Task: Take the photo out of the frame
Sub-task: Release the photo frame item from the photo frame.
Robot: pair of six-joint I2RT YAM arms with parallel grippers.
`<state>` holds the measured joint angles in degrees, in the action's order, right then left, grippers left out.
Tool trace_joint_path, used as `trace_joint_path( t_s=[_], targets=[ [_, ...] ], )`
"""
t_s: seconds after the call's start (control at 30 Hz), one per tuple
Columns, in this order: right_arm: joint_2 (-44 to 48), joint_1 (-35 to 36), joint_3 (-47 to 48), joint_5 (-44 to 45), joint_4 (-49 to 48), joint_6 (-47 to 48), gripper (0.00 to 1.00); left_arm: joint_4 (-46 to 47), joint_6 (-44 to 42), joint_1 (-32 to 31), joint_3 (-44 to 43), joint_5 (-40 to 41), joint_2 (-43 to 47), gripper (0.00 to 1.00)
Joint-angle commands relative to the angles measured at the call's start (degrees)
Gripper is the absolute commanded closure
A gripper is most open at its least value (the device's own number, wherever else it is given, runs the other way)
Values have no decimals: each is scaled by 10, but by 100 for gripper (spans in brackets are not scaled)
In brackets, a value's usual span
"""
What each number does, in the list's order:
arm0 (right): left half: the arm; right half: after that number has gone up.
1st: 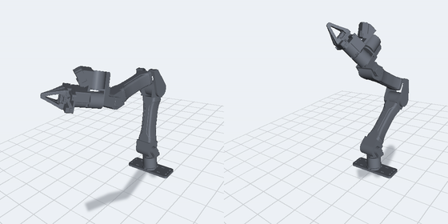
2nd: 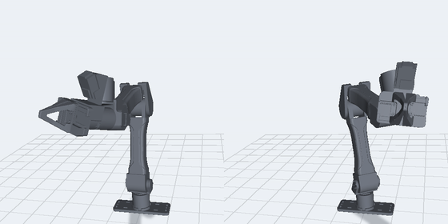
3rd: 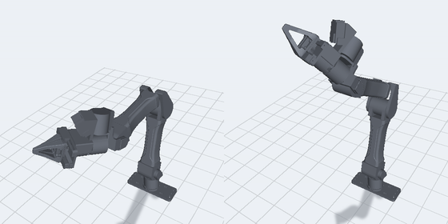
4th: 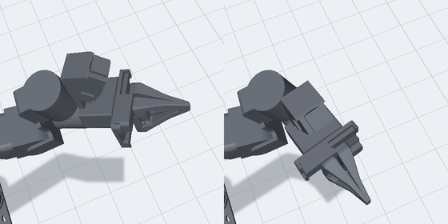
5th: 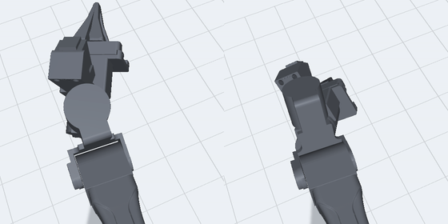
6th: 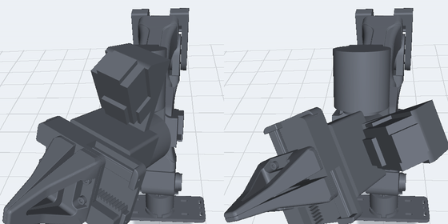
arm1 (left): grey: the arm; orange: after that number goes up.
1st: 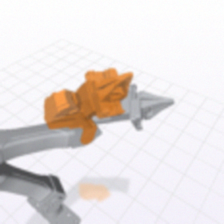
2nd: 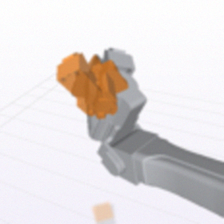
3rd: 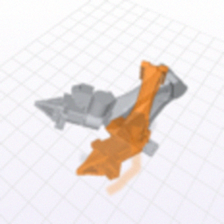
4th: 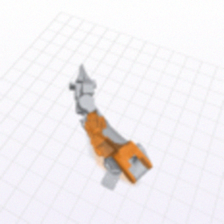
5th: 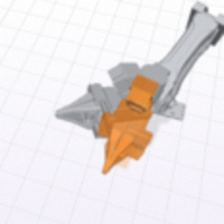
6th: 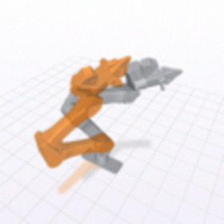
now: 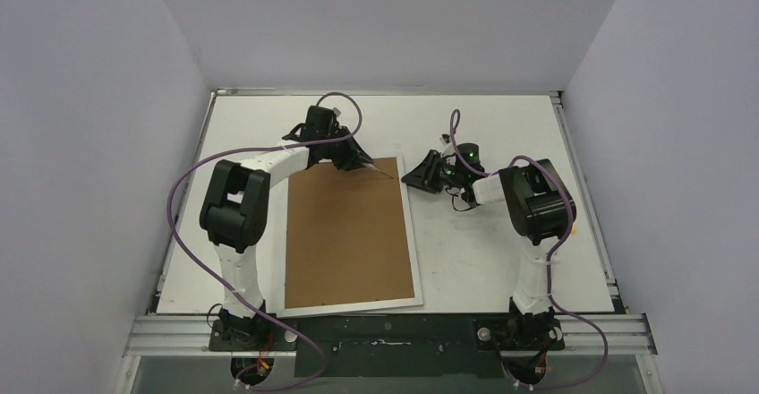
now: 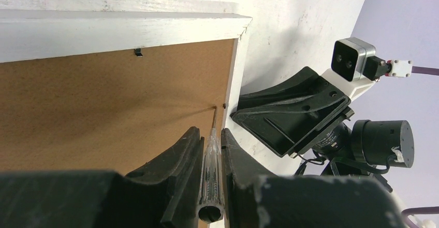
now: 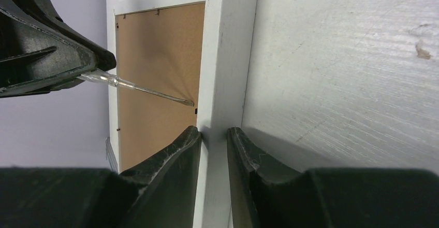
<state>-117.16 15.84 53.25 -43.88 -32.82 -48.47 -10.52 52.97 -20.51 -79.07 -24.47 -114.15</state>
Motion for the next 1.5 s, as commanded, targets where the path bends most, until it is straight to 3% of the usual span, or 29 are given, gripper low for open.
trace_joint_path(
  t_s=[0.0,0.27,0.5,1.0,1.47],
  targets=[
    [-10,14,22,-8,-1,19,75,-8,-10,-1,-16,-1,-8,100],
    [-8,12,21,-7,2,18,84,5,2,-7,-18,-26,-18,100],
    [-5,13,21,-9,1,16,85,14,12,-8,-17,-39,-23,100],
    [-3,14,21,-11,-1,17,84,-5,6,2,2,30,8,100],
    [-4,17,20,-14,-6,18,80,259,129,5,189,38,77,100]
  ],
)
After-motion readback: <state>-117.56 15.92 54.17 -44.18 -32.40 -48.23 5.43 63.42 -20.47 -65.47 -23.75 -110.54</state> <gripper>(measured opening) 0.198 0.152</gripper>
